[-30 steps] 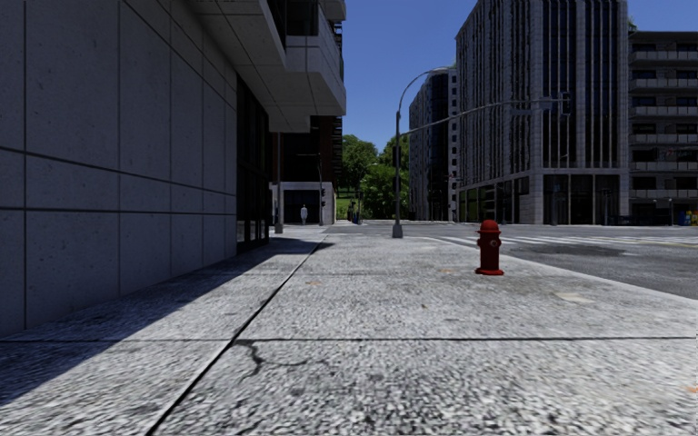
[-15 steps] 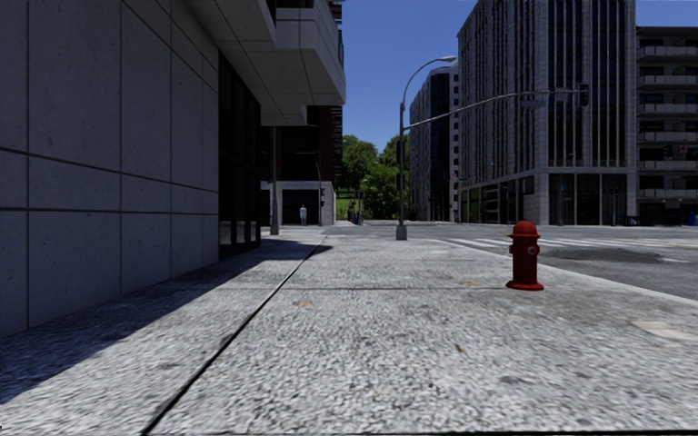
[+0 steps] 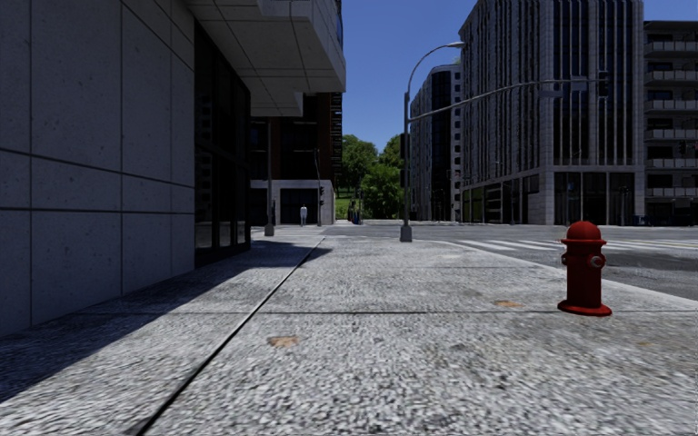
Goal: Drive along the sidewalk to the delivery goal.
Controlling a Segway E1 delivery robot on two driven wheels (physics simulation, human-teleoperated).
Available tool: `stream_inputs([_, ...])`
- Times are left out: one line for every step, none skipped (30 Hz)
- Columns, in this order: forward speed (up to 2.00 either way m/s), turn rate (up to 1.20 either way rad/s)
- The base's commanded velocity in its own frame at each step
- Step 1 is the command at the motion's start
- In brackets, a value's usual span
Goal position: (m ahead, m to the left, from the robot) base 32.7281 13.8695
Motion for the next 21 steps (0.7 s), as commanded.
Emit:
stream_inputs([2.00,0.00])
stream_inputs([2.00,0.00])
stream_inputs([2.00,0.00])
stream_inputs([2.00,0.00])
stream_inputs([2.00,0.00])
stream_inputs([2.00,0.00])
stream_inputs([2.00,0.00])
stream_inputs([2.00,0.00])
stream_inputs([2.00,0.00])
stream_inputs([2.00,0.00])
stream_inputs([2.00,0.00])
stream_inputs([2.00,0.00])
stream_inputs([2.00,0.00])
stream_inputs([2.00,0.00])
stream_inputs([2.00,0.00])
stream_inputs([2.00,0.00])
stream_inputs([2.00,0.00])
stream_inputs([2.00,0.00])
stream_inputs([2.00,0.00])
stream_inputs([2.00,0.00])
stream_inputs([2.00,0.00])
